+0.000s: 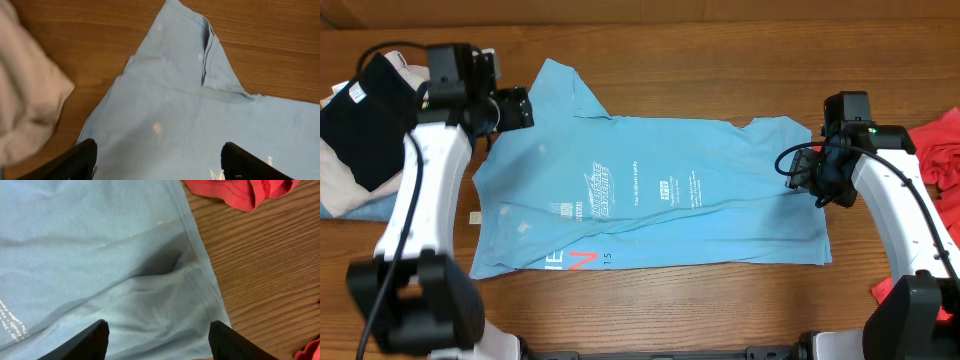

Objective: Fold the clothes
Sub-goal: 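Move the left gripper up to the shirt's top-left shoulder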

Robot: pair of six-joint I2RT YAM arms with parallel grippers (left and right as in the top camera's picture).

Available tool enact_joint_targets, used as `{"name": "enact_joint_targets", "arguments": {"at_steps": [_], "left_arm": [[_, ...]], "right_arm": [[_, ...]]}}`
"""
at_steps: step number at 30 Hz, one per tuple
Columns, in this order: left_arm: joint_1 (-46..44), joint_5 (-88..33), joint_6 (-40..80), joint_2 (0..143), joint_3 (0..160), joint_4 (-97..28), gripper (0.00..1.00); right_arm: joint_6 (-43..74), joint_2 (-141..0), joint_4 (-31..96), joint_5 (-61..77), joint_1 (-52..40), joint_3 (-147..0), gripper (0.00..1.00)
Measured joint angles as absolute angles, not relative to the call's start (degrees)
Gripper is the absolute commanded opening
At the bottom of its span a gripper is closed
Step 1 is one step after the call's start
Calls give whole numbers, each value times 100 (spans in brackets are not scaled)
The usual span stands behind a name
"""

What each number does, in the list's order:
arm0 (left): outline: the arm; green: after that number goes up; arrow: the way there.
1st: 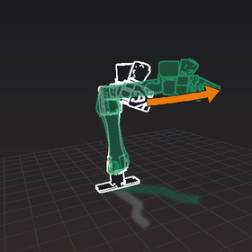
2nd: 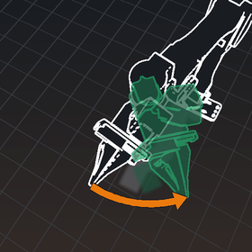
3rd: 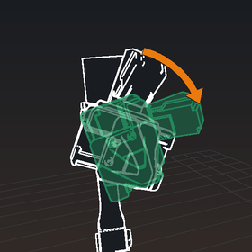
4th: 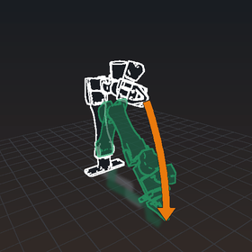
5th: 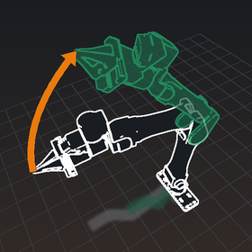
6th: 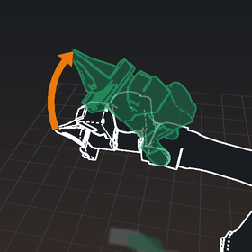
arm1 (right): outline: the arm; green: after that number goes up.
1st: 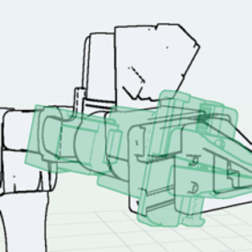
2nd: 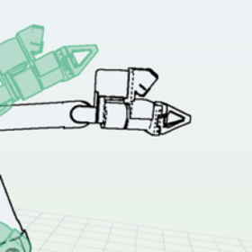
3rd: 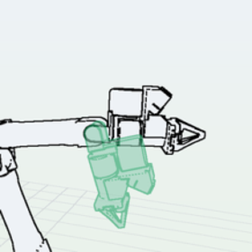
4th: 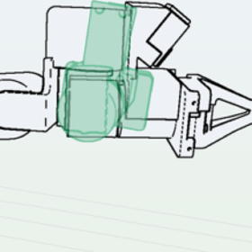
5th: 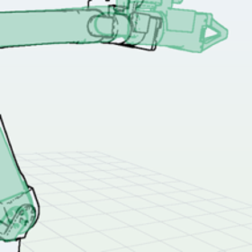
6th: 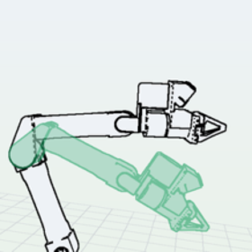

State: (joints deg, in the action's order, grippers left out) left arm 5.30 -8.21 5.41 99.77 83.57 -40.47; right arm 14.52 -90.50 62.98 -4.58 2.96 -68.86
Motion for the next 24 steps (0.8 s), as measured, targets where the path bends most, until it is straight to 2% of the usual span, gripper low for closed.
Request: {"name": "enact_joint_targets", "arguments": {"at_steps": [13, 24], "left_arm": [[578, -926, -261, 12639, 10704, -3942, 79], [574, -945, -473, 13644, 10923, -3623, 77]], "right_arm": [[1347, -9050, 6554, -401, 296, -6886, 68], [1343, -9050, 6558, -384, 296, -6886, 68]]}}
